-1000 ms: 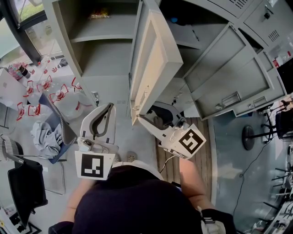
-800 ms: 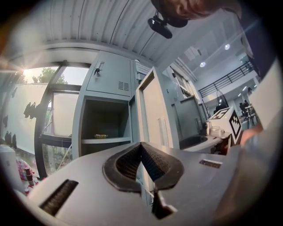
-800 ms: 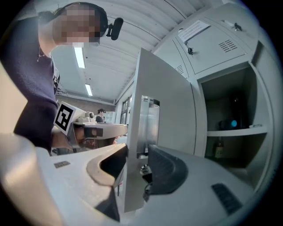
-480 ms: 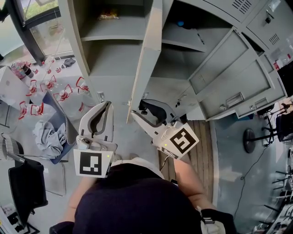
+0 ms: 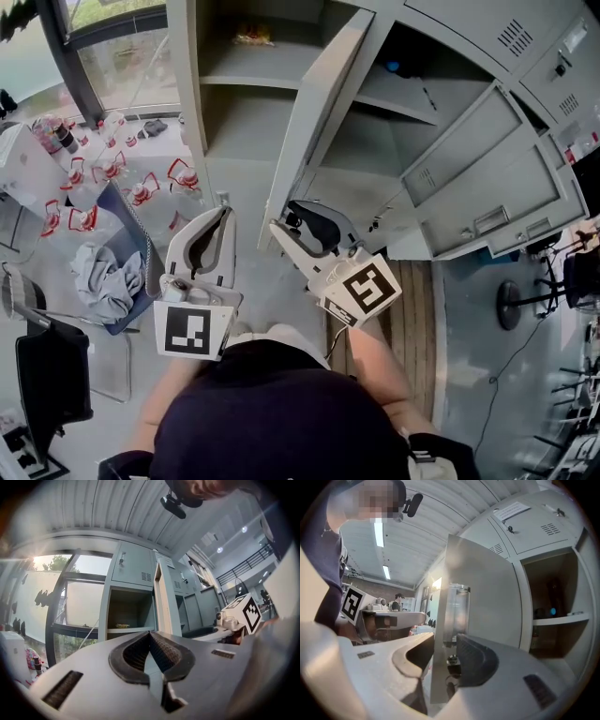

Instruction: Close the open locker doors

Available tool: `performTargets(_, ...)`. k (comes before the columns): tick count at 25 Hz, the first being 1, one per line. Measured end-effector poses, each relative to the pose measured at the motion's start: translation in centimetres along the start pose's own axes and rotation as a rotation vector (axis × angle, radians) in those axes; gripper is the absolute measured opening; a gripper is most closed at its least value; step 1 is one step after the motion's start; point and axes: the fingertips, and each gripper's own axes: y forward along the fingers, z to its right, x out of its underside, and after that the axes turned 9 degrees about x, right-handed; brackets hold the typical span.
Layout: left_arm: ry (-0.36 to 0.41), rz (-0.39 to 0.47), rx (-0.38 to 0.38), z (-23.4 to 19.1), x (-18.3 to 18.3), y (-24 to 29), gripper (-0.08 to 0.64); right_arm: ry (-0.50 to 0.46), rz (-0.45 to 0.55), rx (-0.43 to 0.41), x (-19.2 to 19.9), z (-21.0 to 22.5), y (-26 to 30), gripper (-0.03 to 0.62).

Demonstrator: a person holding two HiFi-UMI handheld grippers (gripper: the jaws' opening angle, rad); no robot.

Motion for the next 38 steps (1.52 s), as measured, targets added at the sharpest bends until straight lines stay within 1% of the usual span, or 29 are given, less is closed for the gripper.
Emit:
performTargets(5, -0.011, 0.0, -0.015, -1.6, 0.5, -0.8, 0.003, -0.01, -0.003, 0.036, 0.0, -1.0, 2.2, 0.149)
performTargets(9, -0.015, -0.002, -0.02, -2.4, 0.7, -1.3, 0.003, -0.07, -0.017, 0.064, -0.2, -1.6, 3.7, 0.147)
performTargets(11, -0.019, -0.001, -0.027, -2.8, 0.7, -1.5, 0.003, -0.075, -0.021, 0.069, -0.4, -1.9, 4.4, 0.147)
performTargets(17, -0.023, 0.004, -0.05, -4.1, 0.7, -2.0, 0.003, -0.022, 0.0, 0.065, -1.9, -1.9, 6.5, 0.147)
performTargets(21, -0.018, 0.005, -0.069, -4.9, 0.7, -2.6, 0.003, -0.015, -0.009, 0.066, -1.9, -2.1, 7.5, 0.136)
performTargets(29, -0.028, -0.007, -0.099, -6.5, 1.4, -3.6, 0.003, 0.035, -0.012, 0.073, -1.9, -2.3, 9.4, 0.117)
performTargets(38, -0.019, -0.01, -0.118, -8.6, 1.7, -3.4, 0.003, 0.044, -0.014, 0.108, -1.9, -2.3, 12.0, 0.114)
